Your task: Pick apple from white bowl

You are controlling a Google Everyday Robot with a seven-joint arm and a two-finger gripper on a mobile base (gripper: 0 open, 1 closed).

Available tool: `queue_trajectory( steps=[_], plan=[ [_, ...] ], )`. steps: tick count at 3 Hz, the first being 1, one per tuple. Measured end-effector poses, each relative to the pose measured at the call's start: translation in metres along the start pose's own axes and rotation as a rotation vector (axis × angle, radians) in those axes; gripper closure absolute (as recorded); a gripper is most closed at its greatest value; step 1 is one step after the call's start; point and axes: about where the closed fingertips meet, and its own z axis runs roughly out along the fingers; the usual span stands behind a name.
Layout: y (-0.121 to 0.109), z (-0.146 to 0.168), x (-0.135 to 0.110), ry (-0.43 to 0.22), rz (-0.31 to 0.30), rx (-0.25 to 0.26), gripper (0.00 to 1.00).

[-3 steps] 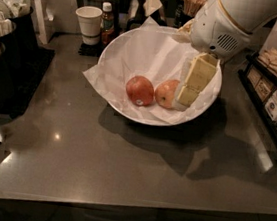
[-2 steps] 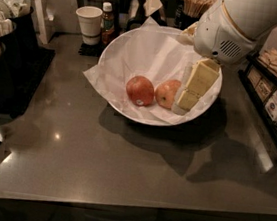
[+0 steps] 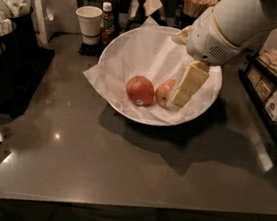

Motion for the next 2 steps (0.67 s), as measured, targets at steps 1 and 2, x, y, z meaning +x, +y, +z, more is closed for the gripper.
queue_trajectory(
  steps=[1,2],
  plan=[
    [0.001,0.017,0.011,-0.035,0.046,-0.007,0.00],
    [-0.006,0.050,0.020,-0.088,0.078,-0.018,0.00]
  ],
)
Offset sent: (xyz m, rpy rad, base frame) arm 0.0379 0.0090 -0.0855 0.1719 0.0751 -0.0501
